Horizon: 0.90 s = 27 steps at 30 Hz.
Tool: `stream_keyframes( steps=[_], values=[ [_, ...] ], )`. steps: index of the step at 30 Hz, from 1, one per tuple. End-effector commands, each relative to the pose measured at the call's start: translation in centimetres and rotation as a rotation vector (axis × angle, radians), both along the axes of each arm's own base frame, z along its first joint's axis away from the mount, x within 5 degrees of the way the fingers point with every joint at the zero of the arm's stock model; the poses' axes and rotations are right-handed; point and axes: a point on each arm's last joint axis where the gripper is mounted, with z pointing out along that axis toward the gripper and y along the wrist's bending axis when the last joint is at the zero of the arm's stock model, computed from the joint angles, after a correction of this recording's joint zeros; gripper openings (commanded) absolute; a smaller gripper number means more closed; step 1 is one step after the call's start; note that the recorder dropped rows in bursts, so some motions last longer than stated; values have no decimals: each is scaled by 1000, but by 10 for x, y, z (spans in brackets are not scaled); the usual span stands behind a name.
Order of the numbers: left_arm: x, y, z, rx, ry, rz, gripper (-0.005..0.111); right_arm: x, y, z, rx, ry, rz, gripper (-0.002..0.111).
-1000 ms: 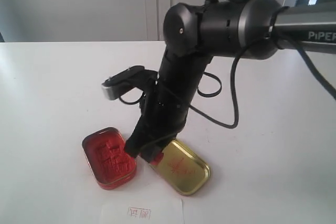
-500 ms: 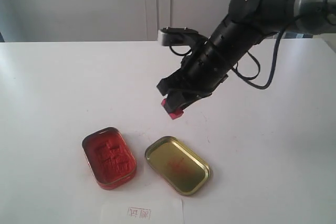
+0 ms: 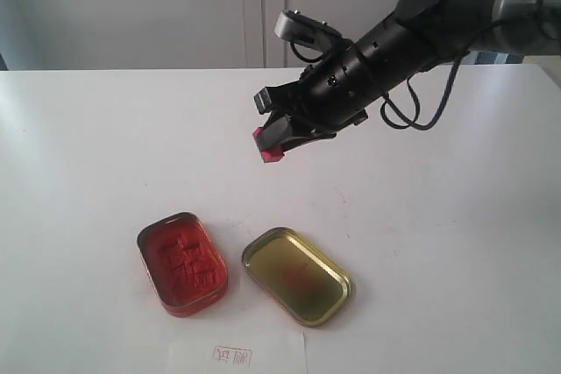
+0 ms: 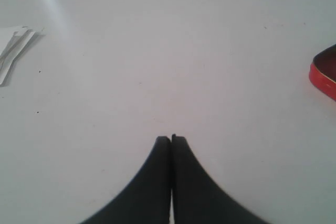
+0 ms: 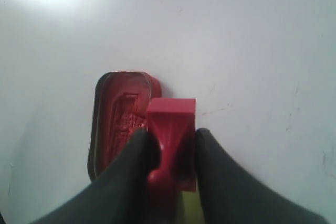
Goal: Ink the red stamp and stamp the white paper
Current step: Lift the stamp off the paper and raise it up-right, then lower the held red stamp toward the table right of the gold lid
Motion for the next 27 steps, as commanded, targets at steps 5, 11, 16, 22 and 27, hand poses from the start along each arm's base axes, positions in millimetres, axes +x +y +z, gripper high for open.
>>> stream_keyframes(
  steps=[5,11,16,22,27],
  values=[
    [0,-1,0,-12,-4,-5,0,23,10,-18,56,43,-3,0],
    [0,-1,0,-12,-4,-5,0,30,16,-41,79,100,8,0],
    [0,-1,0,-12,-4,-5,0,31,18,-64,81,163,18,0],
    [0,-1,0,-12,-4,-5,0,32,22,-82,123,210,24,0],
    [0,-1,0,-12,-4,-5,0,33,22,-97,112,240,19,0]
  ],
)
